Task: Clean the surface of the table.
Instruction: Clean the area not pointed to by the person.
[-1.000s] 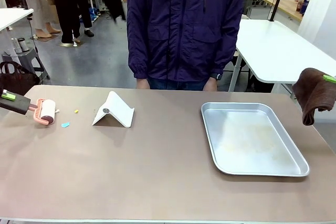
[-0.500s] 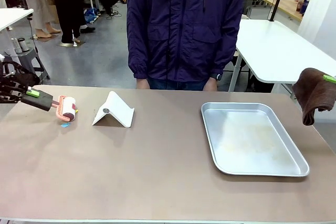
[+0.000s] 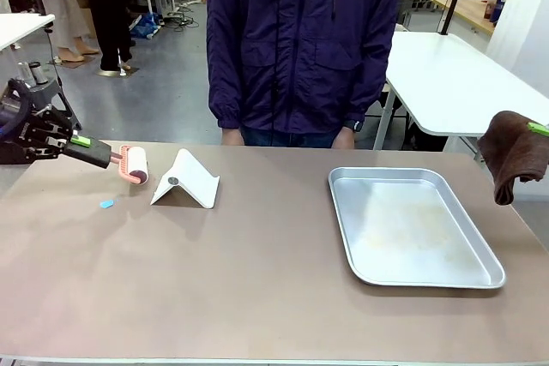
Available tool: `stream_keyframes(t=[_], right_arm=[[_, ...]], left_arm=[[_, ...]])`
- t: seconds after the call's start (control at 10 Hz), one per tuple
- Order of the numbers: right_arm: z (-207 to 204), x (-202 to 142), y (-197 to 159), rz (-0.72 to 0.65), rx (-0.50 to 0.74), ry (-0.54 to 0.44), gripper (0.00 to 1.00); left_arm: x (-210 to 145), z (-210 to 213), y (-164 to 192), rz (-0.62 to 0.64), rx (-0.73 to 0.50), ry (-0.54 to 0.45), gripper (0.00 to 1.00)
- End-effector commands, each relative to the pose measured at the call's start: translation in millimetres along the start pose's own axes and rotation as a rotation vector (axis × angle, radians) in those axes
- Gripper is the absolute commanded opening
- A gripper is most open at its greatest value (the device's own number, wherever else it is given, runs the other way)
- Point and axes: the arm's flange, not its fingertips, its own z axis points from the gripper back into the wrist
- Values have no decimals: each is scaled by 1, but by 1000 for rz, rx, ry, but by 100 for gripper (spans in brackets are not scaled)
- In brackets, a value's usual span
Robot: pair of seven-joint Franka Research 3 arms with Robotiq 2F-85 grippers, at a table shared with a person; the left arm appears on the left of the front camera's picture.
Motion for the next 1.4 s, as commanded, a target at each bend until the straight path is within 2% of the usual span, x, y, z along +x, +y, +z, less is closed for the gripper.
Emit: stream_keyframes(t=[0.0,0.2,0.4,0.7,0.8,0.9,1.2,1.3], right_arm=[[0,0,7,-9,1,15,0],[0,0,7,-9,1,15,0],[0,0,7,-9,1,15,0],[0,0,7,-9,1,15,0],[0,0,7,-9,1,15,0],[0,0,7,-9,1,15,0],[0,0,7,-9,1,15,0],[0,0,7,-9,1,15,0]], left_arm=[[1,11,-6,23,-44,-34,22],[-9,46,-10,-15,-86,-51,22],[-32,92,-5,-82,-87,-13,22],[-70,154,30,-104,-133,37,22],[-79,167,44,-139,-101,10,22],[-86,178,61,-182,-84,30,22],[-97,200,99,-215,-55,13,22],[-99,202,106,-204,-86,16,22]])
